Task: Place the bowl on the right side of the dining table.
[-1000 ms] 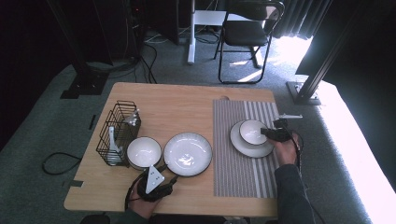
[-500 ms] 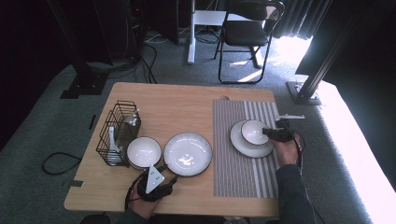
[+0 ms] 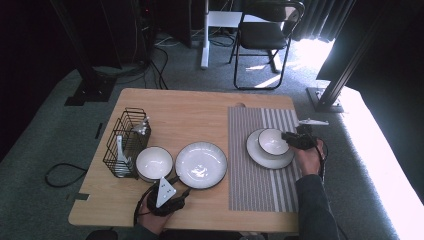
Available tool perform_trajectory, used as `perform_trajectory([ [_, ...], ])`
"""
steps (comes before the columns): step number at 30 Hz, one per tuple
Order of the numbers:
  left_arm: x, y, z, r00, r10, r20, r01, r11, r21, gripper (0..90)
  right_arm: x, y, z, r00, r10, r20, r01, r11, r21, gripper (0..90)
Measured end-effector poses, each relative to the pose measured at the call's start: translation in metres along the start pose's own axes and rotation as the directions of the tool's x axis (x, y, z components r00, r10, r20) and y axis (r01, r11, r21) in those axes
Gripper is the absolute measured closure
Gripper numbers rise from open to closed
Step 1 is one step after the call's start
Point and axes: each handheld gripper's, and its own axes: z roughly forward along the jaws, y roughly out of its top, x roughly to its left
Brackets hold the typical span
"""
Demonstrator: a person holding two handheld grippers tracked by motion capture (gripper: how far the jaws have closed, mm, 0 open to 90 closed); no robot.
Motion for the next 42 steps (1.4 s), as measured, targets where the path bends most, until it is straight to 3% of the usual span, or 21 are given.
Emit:
perform_trajectory([
  [5, 0.0, 0.0, 0.0, 1.0, 0.003, -0.001, -0.003, 1.0, -0.002, 43.0, 0.007, 0.002, -0.005, 0.9987, -0.044, 0.027, 0.045, 0.998, -0.047, 64.8],
  [9, 0.0, 0.0, 0.0, 1.0, 0.003, 0.002, -0.003, 1.0, -0.003, 43.2, 0.011, 0.001, -0.009, 0.9989, -0.046, 0.009, 0.047, 0.996, -0.072, 60.6],
  [15, 0.0, 0.0, -0.001, 1.0, 0.002, 0.003, -0.002, 1.0, -0.004, 43.2, 0.019, -0.003, -0.015, 0.9966, -0.08, 0.02, 0.082, 0.988, -0.13, 55.7],
  [21, 0.001, 0.0, -0.001, 0.9999, -0.001, 0.012, 0.001, 1.0, -0.005, 43.6, 0.032, -0.009, -0.02, 0.9959, -0.091, 0.005, 0.09, 0.973, -0.212, 53.9],
  [28, 0.003, 0.0, -0.002, 0.9995, -0.02, 0.026, 0.021, 0.9998, -0.003, 44.3, 0.053, -0.017, -0.02, 0.989, -0.147, -0.011, 0.141, 0.964, -0.227, 54.4],
  [33, 0.009, 0.0, -0.006, 0.9944, -0.079, 0.07, 0.08, 0.9966, -0.016, 45.3, 0.069, -0.021, -0.018, 0.9825, -0.184, -0.03, 0.171, 0.956, -0.237, 54.0],
  [37, 0.008, 0.003, -0.006, 0.9938, -0.074, 0.083, 0.076, 0.997, -0.015, 45.9, 0.078, -0.023, -0.019, 0.9785, -0.201, -0.048, 0.182, 0.949, -0.256, 53.8],
  [42, 0.006, 0.007, -0.008, 0.9957, -0.037, 0.085, 0.038, 0.9992, -0.011, 46.8, 0.083, -0.025, -0.02, 0.9762, -0.209, -0.059, 0.186, 0.945, -0.269, 53.3],
])
